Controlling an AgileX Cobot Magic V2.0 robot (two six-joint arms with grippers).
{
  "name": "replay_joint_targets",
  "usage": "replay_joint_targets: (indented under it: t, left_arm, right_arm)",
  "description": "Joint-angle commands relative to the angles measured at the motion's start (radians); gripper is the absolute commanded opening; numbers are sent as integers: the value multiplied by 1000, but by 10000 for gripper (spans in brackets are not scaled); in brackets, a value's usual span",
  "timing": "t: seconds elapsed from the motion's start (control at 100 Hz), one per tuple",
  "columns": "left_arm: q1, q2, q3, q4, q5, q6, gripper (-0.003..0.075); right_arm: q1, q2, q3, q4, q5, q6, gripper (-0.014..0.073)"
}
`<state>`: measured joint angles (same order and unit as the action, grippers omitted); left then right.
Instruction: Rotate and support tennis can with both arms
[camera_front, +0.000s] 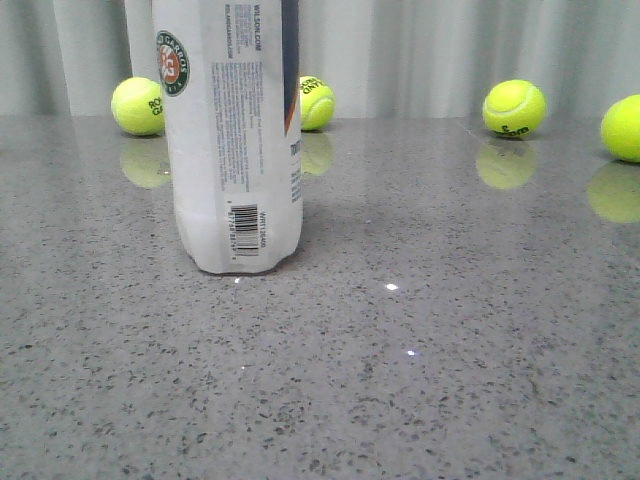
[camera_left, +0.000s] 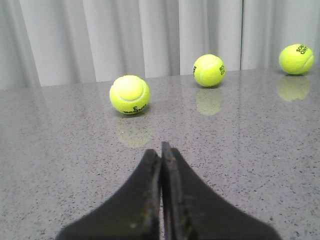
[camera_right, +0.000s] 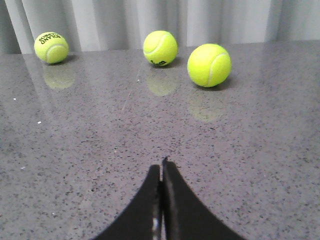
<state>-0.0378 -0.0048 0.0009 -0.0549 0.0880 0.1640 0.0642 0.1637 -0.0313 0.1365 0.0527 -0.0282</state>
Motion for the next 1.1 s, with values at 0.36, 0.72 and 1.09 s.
replay_joint_targets:
  t: [0.36, 0.72, 1.09]
  left_arm:
    - [1, -31, 44, -5, -82, -11, -18]
    - [1, -31, 44, -5, -81, -11, -18]
    - [1, -31, 44, -5, -81, -11, -18]
  right_arm:
    - [-54, -192, 61, -142, -153, 28, -69]
    - [-78, -192, 61, -144, -92, 67, -69]
    - [-78, -192, 61, -144, -85, 67, -69]
